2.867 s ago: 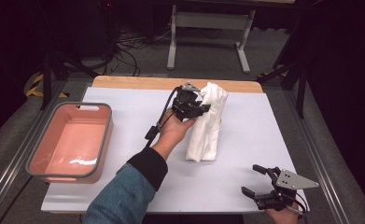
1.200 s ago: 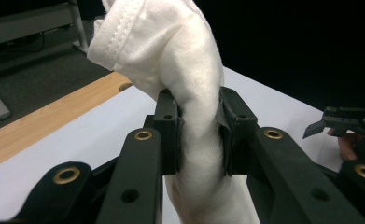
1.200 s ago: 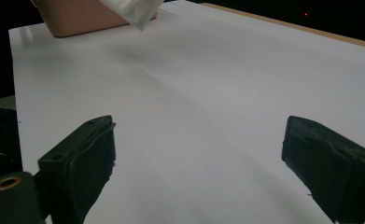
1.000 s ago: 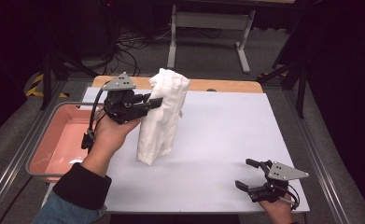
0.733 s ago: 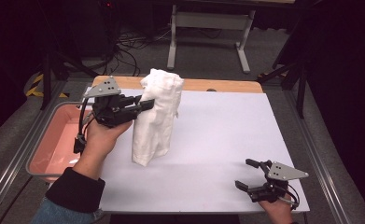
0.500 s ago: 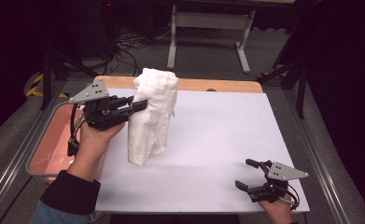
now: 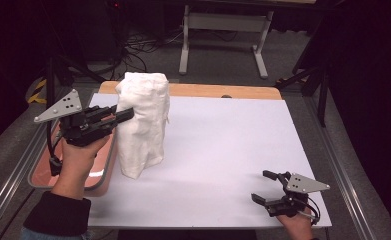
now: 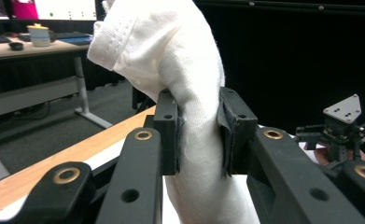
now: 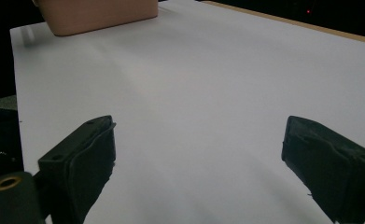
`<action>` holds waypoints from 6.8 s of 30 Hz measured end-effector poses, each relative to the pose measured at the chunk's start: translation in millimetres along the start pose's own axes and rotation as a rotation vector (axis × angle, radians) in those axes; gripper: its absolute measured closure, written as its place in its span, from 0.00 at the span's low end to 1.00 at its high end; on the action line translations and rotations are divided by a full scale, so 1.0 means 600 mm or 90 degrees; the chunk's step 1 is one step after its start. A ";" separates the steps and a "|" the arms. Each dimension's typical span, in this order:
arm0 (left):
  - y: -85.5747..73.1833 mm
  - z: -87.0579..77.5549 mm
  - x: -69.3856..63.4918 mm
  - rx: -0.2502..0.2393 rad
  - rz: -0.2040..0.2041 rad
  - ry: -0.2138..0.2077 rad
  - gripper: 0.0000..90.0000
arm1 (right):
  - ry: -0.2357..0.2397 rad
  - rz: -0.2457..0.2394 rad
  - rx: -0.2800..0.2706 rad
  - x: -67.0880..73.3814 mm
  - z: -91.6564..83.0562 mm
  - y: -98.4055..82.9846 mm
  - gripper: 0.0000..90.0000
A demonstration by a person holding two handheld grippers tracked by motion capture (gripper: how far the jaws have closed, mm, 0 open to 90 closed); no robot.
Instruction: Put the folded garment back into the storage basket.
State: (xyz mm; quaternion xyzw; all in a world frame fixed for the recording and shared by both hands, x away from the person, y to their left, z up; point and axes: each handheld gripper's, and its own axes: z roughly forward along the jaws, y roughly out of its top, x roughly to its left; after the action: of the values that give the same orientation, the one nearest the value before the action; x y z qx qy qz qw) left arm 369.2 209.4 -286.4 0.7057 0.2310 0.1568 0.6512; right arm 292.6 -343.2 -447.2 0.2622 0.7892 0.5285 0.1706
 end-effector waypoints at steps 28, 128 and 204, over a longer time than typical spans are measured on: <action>-0.023 -0.117 0.028 0.017 -0.001 0.093 0.81 | 0.000 0.008 0.001 -0.001 0.002 -0.002 0.11; -0.149 -0.173 0.121 0.144 -0.086 0.123 0.80 | 0.000 0.003 0.017 0.001 0.009 -0.003 0.11; -0.170 -0.095 0.166 0.344 -0.136 0.281 0.43 | 0.005 -0.007 0.014 0.007 0.008 0.000 0.11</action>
State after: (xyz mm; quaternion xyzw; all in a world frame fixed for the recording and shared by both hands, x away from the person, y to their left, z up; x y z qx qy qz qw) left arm 411.2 315.0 -389.9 0.7733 0.4714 0.1700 0.3885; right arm 291.9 -337.1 -448.9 0.2578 0.7969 0.5201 0.1675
